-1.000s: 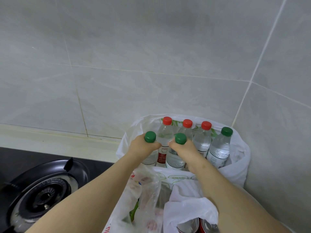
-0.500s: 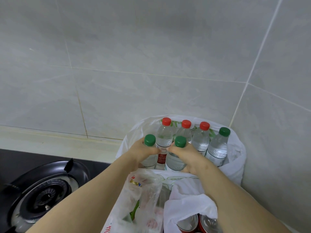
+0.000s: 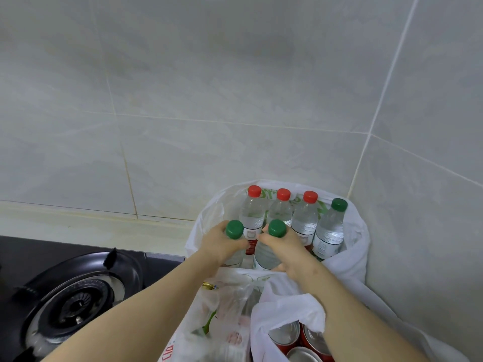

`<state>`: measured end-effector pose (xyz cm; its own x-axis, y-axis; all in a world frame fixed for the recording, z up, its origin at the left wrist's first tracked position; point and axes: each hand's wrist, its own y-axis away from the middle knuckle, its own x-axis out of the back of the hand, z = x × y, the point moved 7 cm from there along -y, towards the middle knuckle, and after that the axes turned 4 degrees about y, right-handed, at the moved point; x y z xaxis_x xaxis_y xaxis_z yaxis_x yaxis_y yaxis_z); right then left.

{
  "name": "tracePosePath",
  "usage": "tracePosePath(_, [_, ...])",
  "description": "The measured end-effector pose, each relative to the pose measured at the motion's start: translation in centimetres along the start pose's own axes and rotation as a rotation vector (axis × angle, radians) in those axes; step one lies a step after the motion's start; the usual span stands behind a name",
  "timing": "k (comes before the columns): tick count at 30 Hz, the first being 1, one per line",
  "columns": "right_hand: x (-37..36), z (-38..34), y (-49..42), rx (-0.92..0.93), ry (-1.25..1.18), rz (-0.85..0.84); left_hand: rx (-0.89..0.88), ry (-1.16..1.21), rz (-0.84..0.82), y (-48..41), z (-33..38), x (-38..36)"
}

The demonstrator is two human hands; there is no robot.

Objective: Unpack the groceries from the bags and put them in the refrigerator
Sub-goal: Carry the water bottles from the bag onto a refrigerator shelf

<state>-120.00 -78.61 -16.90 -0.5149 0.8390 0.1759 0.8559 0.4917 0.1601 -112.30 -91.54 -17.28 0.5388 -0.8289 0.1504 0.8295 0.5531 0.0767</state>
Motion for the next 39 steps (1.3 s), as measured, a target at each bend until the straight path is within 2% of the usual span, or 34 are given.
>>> tracePosePath(4, [0.8,-0.1,0.6,0.027,-0.031,0.073,-0.05,0.028,0.028,1.1,0.7,-0.2])
tracePosePath(8, [1.8,-1.1,1.8,0.065,-0.069,0.115,-0.109,0.121,0.111,2.1,2.5,0.5])
tracePosePath(14, [2.8,-3.4,4.9,0.109,-0.128,0.15,-0.135,0.292,0.143,4.8,5.8,1.8])
tracePosePath(23, [2.8,-8.9,12.9,0.345,-0.226,0.247,-0.281,0.495,0.123,12.4,10.0,4.9])
tracePosePath(32, [-1.2,-11.6,20.7,0.499,-0.323,0.205,-0.3,0.578,0.154,18.7,9.5,11.6])
tracePosePath(39, [-8.9,-11.2,24.6,0.479,-0.337,0.073,-0.292,0.542,0.288,24.0,7.4,18.5])
